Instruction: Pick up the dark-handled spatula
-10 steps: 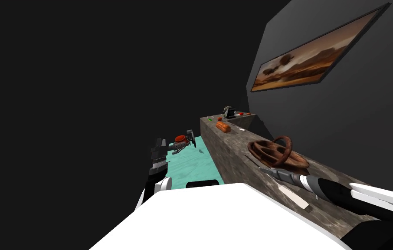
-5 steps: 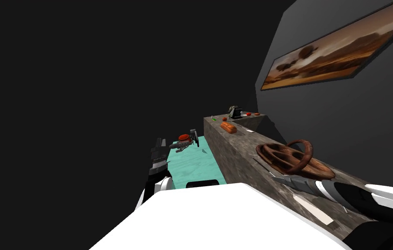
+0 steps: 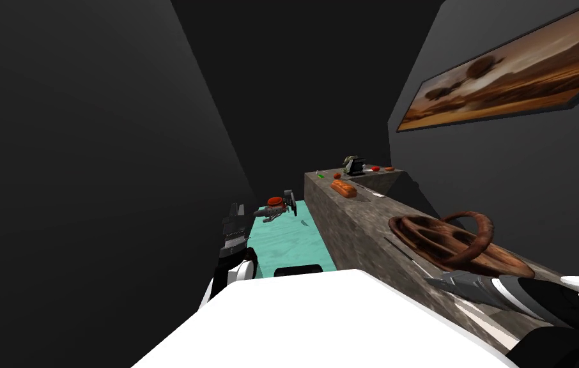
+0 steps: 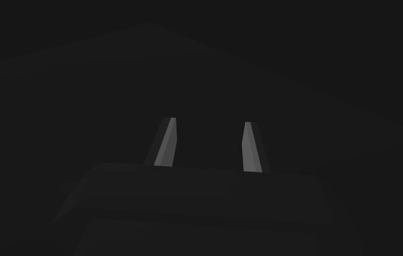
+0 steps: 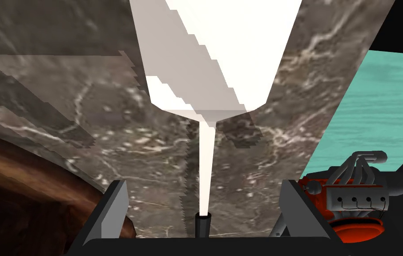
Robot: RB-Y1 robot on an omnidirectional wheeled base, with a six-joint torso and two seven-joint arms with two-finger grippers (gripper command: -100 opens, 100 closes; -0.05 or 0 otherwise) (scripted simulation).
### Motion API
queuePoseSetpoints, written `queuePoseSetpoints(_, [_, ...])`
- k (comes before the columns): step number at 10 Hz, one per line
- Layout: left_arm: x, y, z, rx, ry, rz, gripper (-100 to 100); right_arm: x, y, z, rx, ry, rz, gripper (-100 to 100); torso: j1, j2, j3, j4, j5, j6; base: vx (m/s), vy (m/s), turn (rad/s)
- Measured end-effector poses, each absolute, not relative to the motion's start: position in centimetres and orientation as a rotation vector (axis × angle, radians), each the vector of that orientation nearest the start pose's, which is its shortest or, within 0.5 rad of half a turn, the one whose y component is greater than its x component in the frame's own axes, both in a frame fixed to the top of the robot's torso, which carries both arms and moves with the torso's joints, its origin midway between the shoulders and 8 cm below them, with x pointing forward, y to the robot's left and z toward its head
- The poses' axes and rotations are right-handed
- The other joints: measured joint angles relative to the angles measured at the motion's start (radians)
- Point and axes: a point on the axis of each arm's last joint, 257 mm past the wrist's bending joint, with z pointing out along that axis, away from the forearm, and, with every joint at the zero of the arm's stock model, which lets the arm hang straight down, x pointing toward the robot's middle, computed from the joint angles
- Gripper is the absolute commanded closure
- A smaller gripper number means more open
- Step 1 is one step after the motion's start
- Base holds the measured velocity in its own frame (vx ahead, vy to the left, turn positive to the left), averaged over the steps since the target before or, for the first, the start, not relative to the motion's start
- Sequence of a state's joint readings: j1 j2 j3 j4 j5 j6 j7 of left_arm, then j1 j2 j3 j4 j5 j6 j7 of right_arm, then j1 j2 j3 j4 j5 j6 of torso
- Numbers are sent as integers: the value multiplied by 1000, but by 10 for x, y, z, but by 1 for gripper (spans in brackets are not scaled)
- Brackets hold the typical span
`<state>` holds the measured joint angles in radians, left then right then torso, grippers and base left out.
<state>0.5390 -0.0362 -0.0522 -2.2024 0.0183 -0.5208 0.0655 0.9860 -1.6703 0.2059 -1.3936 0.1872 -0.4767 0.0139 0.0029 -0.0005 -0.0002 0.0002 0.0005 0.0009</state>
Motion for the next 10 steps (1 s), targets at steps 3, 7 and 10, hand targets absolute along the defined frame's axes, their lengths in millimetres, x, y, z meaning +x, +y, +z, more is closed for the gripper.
queuePoseSetpoints(3, [353,274,-19,-803,611,-1388,0,113,-627,-336,-116,2808,13,-100,-3,1,1,0,-1,1,7,1,25])
queuePoseSetpoints(7, [353,274,-19,-803,611,-1388,0,90,-624,-354,-75,2811,7,-100,-4,-2,-1,0,-1,0,34,-15,65])
queuePoseSetpoints(10, [353,274,-19,-803,611,-1388,0,90,-624,-354,-76,2810,4,100,-3,1,0,0,-1,0,0,0,0])
